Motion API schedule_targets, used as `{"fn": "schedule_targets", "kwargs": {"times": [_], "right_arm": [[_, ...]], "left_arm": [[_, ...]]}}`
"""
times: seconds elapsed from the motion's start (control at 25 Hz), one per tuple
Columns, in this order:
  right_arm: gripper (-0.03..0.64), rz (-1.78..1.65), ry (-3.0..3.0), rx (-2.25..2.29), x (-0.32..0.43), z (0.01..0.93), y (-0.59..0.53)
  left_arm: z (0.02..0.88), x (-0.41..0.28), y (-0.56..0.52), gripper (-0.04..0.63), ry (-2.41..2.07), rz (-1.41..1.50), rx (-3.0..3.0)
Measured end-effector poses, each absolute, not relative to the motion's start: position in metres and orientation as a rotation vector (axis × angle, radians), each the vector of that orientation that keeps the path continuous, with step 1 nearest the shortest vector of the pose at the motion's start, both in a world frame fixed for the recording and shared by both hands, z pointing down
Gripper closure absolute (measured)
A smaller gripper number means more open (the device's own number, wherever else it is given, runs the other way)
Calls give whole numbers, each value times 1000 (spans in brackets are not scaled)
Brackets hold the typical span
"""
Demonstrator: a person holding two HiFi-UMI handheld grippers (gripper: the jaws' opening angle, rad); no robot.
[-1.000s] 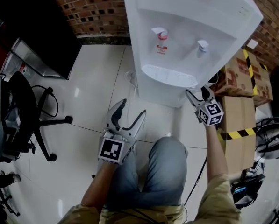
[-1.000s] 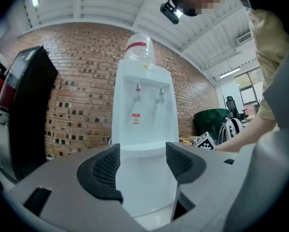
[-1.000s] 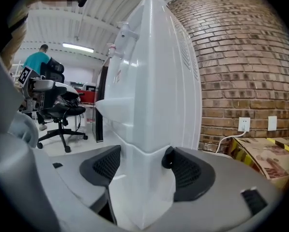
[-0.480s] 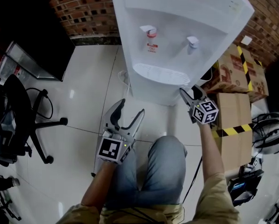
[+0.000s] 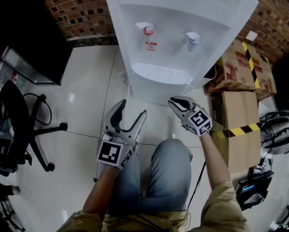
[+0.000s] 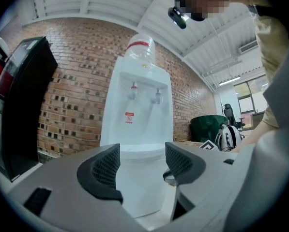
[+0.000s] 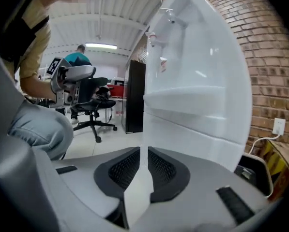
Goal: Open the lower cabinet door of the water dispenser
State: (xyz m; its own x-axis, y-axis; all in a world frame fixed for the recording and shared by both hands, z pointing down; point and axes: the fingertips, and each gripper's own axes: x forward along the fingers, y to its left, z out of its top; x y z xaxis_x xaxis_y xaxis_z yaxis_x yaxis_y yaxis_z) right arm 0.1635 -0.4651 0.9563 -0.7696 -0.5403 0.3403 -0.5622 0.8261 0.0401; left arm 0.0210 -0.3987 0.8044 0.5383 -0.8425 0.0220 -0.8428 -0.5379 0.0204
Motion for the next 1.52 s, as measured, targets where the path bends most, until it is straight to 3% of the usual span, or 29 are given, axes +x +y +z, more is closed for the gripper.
{"fn": "schedule_targets", "kwargs": {"times": [0.04,0.16,0.4,0.56,0.68,0.88,1.16,1.52], "right_arm": [[538,118,-2678,847,156,958,-463],[374,300,-2678,1000,175,976,-462],[229,456,-2548,1471,268,976,-492],[233,368,-2589,1460,262,953,-521],[292,376,-2566,1468,252,953,-531],[337,405,-2576,1427,255,950,-527],[355,369,-2556,1398,251,949,-511],[386,315,-2672,1000,237,951,-447]], "left_arm": [[802,19,-398,305,-1499,12,2727],[792,13,-398,305,-1503,-18,2695],[797,-1,-397,308,-1522,-17,2682],[799,-2,-394,308,-1522,-16,2709],[797,-5,-391,309,-1527,-19,2711],[796,-11,-384,308,-1536,-15,2715],[788,-12,-388,311,-1538,-74,2725],[790,-7,-396,311,-1531,-98,2709]]}}
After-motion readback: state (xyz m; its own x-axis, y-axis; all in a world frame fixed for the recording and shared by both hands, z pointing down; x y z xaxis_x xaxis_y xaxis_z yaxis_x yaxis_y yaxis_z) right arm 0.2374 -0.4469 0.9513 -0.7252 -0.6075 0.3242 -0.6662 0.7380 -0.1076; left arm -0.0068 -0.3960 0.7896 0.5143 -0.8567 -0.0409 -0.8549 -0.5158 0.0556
